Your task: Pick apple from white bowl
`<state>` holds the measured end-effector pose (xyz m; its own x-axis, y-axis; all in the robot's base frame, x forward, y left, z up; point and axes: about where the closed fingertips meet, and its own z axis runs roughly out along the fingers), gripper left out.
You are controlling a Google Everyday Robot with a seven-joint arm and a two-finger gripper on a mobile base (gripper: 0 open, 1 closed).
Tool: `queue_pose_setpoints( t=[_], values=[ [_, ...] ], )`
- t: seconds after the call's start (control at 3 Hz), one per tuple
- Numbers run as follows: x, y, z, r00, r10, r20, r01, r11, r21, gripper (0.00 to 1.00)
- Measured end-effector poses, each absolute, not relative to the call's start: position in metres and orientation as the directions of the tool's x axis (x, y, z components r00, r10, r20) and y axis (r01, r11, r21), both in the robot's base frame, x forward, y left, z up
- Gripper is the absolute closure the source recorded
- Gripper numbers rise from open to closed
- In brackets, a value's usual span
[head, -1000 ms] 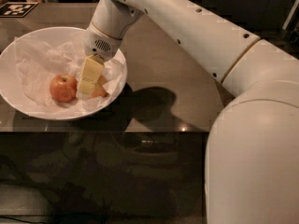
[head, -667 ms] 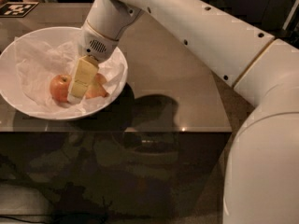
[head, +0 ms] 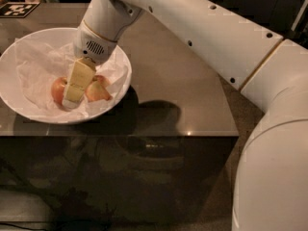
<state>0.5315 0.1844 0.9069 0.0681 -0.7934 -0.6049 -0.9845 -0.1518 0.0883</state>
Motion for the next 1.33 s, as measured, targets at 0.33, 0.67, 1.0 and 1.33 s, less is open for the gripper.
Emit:
queue_pose_setpoints(
  t=[0.33,0.67,1.0,1.33],
  values=[
    [0.553,0.202,0.907,0.062,-0.808,-0.586,-0.983,-0.151,0.104,0.00],
    [0.553,0.202,0.907,0.064,-0.807,-0.587,-0.983,-0.152,0.102,0.00],
    [0.555,0.202,0.904,0.091,-0.807,-0.584,-0.985,-0.159,0.066,0.00],
    [0.561,0.199,0.893,0.128,-0.811,-0.571,-0.984,-0.176,0.029,0.00]
  ],
)
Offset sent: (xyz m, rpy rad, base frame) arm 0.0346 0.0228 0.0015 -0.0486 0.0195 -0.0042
